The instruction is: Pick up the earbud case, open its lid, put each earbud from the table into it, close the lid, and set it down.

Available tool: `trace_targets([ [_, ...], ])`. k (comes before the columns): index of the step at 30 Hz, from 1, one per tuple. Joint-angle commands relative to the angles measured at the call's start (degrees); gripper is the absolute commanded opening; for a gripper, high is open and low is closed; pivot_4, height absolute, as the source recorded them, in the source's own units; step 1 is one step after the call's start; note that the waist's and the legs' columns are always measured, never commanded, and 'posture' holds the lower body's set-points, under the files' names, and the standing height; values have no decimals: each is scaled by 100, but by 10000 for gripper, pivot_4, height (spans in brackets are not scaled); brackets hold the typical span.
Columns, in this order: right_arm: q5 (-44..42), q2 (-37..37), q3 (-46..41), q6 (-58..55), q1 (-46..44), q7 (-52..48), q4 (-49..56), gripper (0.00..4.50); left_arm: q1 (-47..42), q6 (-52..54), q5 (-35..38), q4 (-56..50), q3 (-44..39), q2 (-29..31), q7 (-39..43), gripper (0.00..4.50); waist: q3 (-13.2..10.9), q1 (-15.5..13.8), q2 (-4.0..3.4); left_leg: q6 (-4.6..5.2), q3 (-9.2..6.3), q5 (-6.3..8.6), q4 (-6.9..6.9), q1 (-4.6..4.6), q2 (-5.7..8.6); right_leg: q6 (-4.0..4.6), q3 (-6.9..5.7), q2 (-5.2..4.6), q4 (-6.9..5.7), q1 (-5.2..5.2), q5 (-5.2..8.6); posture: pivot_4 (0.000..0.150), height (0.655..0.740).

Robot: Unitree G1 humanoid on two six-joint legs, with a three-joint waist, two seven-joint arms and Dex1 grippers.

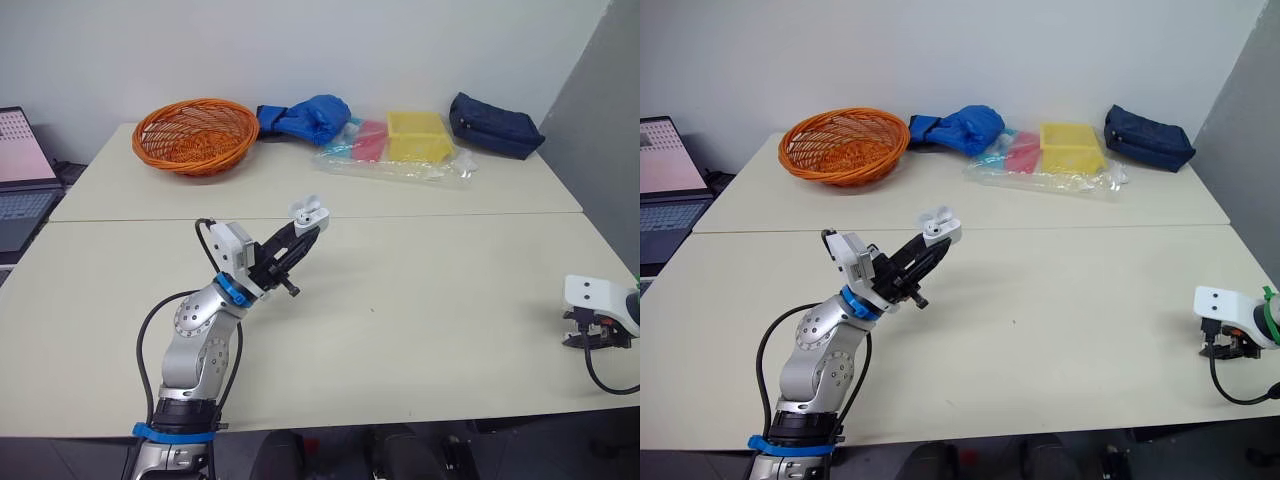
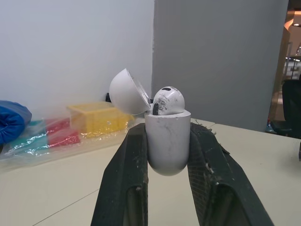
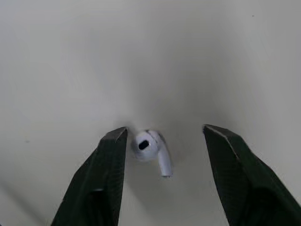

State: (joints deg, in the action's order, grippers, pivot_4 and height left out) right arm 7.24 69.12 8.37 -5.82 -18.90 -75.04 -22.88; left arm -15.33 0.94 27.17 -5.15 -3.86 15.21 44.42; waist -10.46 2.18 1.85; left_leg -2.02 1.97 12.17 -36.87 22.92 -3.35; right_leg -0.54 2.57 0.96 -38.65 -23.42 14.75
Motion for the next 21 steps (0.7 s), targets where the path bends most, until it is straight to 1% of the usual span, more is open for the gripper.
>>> trace_targets([
  [1,57,67,30,102,140,-93,-65,24481,-26,-37,65,-228,11,13,7,7517,0,-1,0,0,0,0,1,0,0,-3,0,0,0,0,-1,1500,7400],
  [6,93,168,24,221,238,-189,-52,24481,-29,-26,78,-236,21,12,15,7517,0,-34,0,0,-1,0,1,0,0,-5,-2,0,0,0,-1,1500,7400],
  [12,328,175,74,826,162,-26,-63,24481,-39,-15,84,-248,31,11,14,7517,0,-42,0,0,1,0,-1,0,1,3,0,-1,1,1,3,1500,7400],
  [21,462,223,97,1178,119,-178,-45,24481,-11,-11,75,-292,43,12,2,7517,0,-41,0,0,1,0,-1,0,1,2,0,-1,0,1,2,1500,7400],
])
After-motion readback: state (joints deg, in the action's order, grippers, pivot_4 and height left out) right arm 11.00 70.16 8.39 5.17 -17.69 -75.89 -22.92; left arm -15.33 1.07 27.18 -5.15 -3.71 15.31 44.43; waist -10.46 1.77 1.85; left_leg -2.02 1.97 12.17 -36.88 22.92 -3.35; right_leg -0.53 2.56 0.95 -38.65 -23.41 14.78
